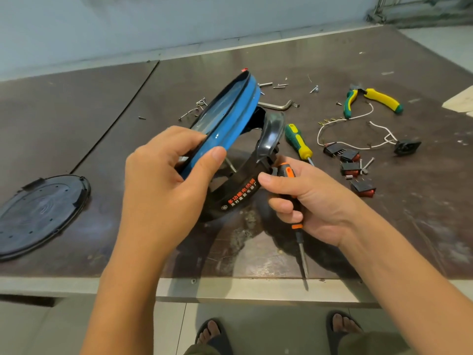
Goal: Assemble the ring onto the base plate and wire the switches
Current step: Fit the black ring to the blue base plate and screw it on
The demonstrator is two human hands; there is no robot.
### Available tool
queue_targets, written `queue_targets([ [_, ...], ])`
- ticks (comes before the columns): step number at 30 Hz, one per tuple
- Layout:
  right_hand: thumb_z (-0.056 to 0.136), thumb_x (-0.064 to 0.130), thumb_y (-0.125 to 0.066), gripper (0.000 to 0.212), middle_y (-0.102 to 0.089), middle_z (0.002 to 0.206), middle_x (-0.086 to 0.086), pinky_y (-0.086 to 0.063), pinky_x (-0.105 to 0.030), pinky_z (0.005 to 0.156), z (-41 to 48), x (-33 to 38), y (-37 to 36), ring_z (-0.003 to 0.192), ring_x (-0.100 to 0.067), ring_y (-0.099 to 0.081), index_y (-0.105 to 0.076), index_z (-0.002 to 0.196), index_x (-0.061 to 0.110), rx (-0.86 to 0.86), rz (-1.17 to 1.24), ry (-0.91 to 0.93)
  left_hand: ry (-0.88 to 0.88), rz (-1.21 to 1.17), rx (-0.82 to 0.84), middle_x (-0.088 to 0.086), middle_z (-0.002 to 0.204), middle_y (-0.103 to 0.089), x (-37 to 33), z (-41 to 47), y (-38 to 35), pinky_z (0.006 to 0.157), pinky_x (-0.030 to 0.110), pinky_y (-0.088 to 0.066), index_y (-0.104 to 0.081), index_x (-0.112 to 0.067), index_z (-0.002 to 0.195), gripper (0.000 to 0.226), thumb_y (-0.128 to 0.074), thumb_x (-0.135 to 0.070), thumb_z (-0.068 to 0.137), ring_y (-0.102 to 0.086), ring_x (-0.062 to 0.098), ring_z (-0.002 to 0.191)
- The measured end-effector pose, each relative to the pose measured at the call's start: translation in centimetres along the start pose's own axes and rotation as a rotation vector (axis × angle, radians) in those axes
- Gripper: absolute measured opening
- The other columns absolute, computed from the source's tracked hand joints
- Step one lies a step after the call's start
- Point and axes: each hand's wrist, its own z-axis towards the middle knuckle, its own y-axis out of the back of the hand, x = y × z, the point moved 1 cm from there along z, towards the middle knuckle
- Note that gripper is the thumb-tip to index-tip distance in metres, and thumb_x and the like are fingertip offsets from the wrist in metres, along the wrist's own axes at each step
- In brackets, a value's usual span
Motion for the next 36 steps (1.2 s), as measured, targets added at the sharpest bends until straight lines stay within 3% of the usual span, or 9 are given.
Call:
queue_targets([
  [5, 0.081, 0.009, -0.074, 0.05, -0.062, 0.074, 0.0, -0.031, -0.015, 0.034, 0.1, 0.0, 0.7, 0.043, -0.004, -0.044, -0.056, 0.128, 0.008, 0.024, -0.015, 0.045, -0.026, -0.042, -0.038, -0.005, 0.097, -0.07, -0.2, 0.0, 0.1, 0.074, 0.03, -0.057, -0.073, -0.014, 0.105, 0.015, -0.068, -0.018, 0.092, -0.068, 0.014, 0.092],
  [9, 0.084, 0.007, -0.07, 0.036, -0.062, 0.076, 0.001, -0.032, -0.015, 0.035, 0.1, 0.0, 1.1, 0.043, -0.004, -0.043, -0.061, 0.119, 0.012, 0.035, 0.012, 0.062, -0.024, -0.089, -0.07, -0.011, 0.1, -0.072, -0.3, -0.3, -0.3, 0.078, 0.023, -0.057, -0.072, -0.018, 0.112, 0.023, -0.072, -0.014, 0.089, -0.069, 0.006, 0.095],
  [13, 0.083, 0.009, -0.069, 0.018, -0.062, 0.078, -0.001, -0.029, -0.014, 0.035, 0.1, 0.2, 1.6, 0.042, -0.002, -0.04, -0.063, 0.1, 0.014, -0.006, 0.038, 0.075, -0.037, -0.073, -0.078, -0.014, 0.104, -0.071, -0.1, -0.5, -1.0, 0.08, 0.027, -0.058, -0.071, -0.019, 0.116, 0.027, -0.073, -0.014, 0.089, -0.069, 0.004, 0.096],
  [21, 0.086, 0.007, -0.067, 0.023, -0.063, 0.074, 0.001, -0.031, -0.014, 0.035, -0.1, 0.2, 2.0, 0.042, -0.003, -0.041, -0.062, 0.108, 0.014, 0.011, 0.02, 0.049, -0.105, -0.006, -0.181, -0.008, 0.098, -0.072, 0.4, -0.6, -2.0, 0.074, 0.033, -0.057, -0.072, -0.014, 0.111, 0.021, -0.072, -0.018, 0.091, -0.068, 0.008, 0.09],
  [28, 0.082, 0.011, -0.074, 0.013, -0.051, 0.06, 0.007, -0.029, -0.015, 0.034, -0.2, 0.2, 1.7, 0.04, -0.002, -0.039, -0.071, 0.086, 0.023, 0.047, -0.043, 0.062, -0.187, 0.094, -0.225, -0.001, 0.092, -0.071, 0.4, -1.2, -3.8, 0.07, 0.031, -0.052, -0.073, -0.008, 0.109, 0.021, -0.073, -0.016, 0.09, -0.065, 0.015, 0.081],
  [33, 0.082, 0.005, -0.075, 0.022, -0.044, 0.053, 0.005, -0.029, -0.017, 0.034, -0.3, 0.1, 1.6, 0.038, -0.005, -0.037, -0.061, 0.095, 0.017, -0.025, -0.079, 0.048, -0.221, 0.127, -0.224, 0.002, 0.088, -0.071, 0.7, -1.5, -4.6, 0.068, 0.034, -0.051, -0.073, -0.007, 0.108, 0.019, -0.072, -0.015, 0.091, -0.063, 0.018, 0.079],
  [36, 0.083, 0.004, -0.073, 0.02, -0.044, 0.052, 0.005, -0.028, -0.017, 0.034, -0.3, 0.1, 1.4, 0.037, -0.005, -0.036, -0.059, 0.091, 0.015, -0.038, -0.067, 0.057, -0.235, 0.148, -0.213, 0.002, 0.087, -0.07, 0.8, -1.6, -4.8, 0.068, 0.031, -0.05, -0.073, -0.006, 0.107, 0.018, -0.072, -0.014, 0.091, -0.062, 0.018, 0.078],
])
